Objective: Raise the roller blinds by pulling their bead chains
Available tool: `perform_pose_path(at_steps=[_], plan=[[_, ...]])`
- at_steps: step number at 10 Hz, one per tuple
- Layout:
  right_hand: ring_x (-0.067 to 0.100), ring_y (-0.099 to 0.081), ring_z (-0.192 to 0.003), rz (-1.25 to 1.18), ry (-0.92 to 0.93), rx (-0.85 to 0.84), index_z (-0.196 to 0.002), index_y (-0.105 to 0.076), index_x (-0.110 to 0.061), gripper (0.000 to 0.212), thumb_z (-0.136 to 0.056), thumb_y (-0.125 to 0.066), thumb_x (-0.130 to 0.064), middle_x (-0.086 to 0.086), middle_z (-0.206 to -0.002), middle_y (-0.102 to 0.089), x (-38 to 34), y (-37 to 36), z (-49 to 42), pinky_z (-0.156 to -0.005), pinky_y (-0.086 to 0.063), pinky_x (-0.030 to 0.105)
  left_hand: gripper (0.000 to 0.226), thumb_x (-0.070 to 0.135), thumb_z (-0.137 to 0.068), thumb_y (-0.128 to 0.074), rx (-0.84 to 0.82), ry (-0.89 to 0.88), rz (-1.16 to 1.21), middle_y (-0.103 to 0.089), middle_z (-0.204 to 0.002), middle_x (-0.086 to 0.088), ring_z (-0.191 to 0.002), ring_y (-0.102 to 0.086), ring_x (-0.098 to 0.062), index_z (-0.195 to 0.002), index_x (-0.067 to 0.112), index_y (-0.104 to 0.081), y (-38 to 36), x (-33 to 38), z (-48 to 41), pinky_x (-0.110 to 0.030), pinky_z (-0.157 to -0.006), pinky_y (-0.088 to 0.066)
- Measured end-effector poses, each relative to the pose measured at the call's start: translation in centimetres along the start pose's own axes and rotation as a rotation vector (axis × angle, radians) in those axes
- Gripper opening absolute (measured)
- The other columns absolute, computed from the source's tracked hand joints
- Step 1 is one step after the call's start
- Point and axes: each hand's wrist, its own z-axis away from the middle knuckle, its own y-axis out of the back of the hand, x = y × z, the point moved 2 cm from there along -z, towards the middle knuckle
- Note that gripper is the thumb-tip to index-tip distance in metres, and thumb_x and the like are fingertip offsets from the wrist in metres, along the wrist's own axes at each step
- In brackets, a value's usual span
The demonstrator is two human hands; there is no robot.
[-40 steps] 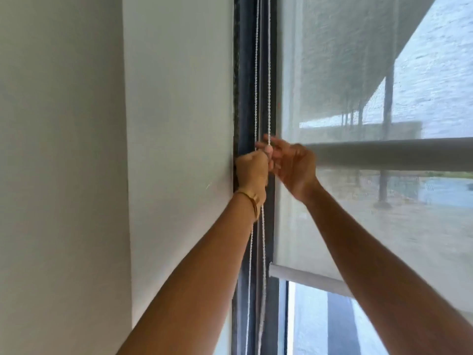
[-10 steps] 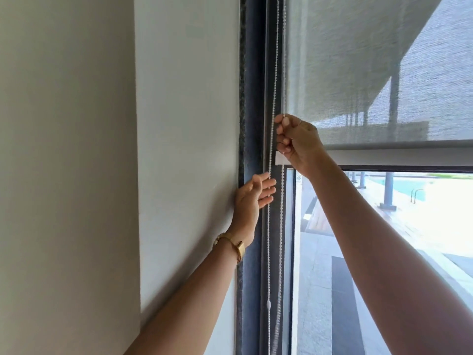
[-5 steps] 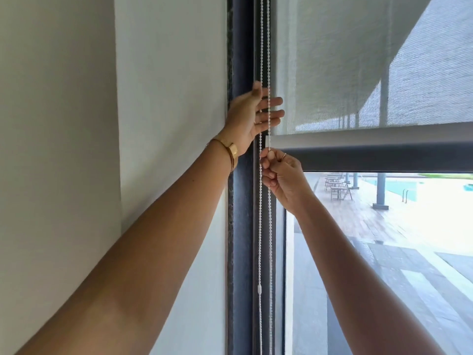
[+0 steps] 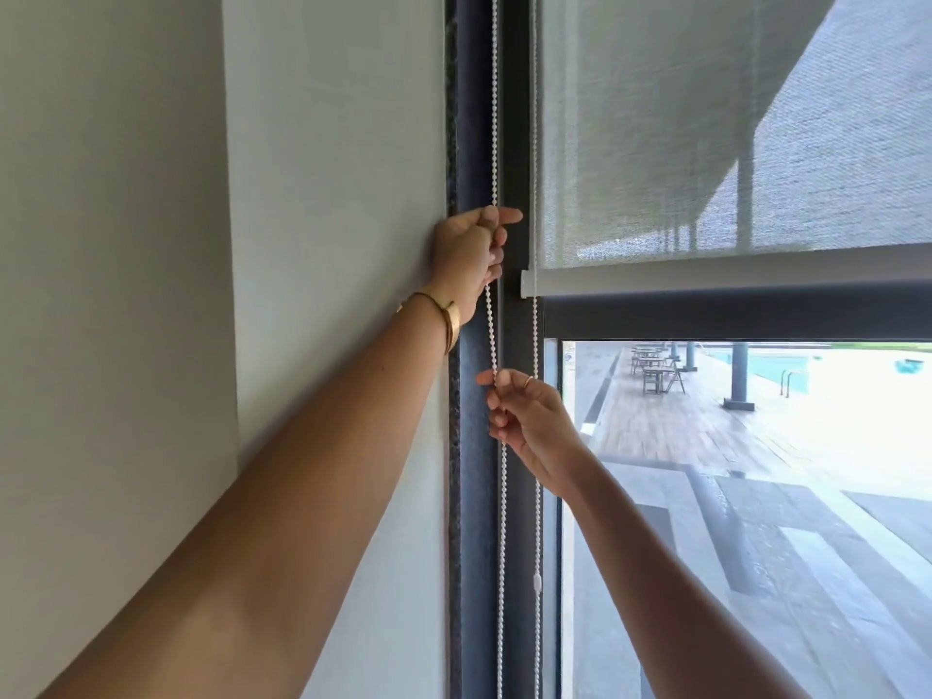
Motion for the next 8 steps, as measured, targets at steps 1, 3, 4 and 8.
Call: perform_pose_path(at_steps=[1,3,4,8], plan=[[0.009,-0.041,-0.053,0.028,0.005,0.009,-0.089,-0.067,-0.010,0.028,-0.099,-0.041,-0.014,-0.002,-0.061,-0.052,0.0,0.0,0.3,-0.053,-0.035,0.022,0.030,0.006,-0.098,-0.035,0.024,-0.005,-0.034,-0.044,-0.063,0.000,-0.038,-0.028,-0.003,-0.092,0.005,-0.064,0.1,-0.5,0.5,-0.015,-0.036,-0.022],[0.014,-0.067,-0.071,0.152,-0.011,0.015,-0.099,-0.066,-0.009,0.029,-0.099,-0.040,-0.021,0.007,-0.083,-0.068,-0.6,0.2,0.8,-0.070,-0.056,0.028,0.029,0.008,-0.099,-0.035,0.061,-0.051,-0.067,-0.044,-0.063,0.000,-0.036,-0.031,-0.001,-0.098,0.003,-0.064,-0.1,-1.2,1.4,-0.015,-0.036,-0.024],[0.016,-0.069,-0.076,0.198,-0.010,0.059,-0.112,-0.061,0.001,0.032,-0.099,-0.040,-0.019,0.011,-0.092,-0.070,-1.1,0.2,1.5,-0.073,-0.058,0.027,0.027,0.009,-0.098,-0.040,0.142,-0.128,-0.140,-0.052,-0.064,-0.001,-0.045,-0.044,-0.006,-0.105,0.000,-0.064,-0.4,-1.9,2.2,-0.014,-0.040,-0.036],[0.024,-0.068,-0.095,0.839,0.163,0.447,-0.105,-0.065,-0.005,0.030,-0.100,-0.037,-0.016,0.013,-0.107,-0.071,-8.2,2.7,10.1,-0.084,-0.056,0.033,0.061,0.015,-0.092,-0.050,0.235,-0.503,-0.758,-0.029,-0.155,-0.011,-0.142,-0.029,-0.025,-0.147,0.010,-0.024,-1.8,-3.8,12.0,-0.023,-0.110,-0.017]])
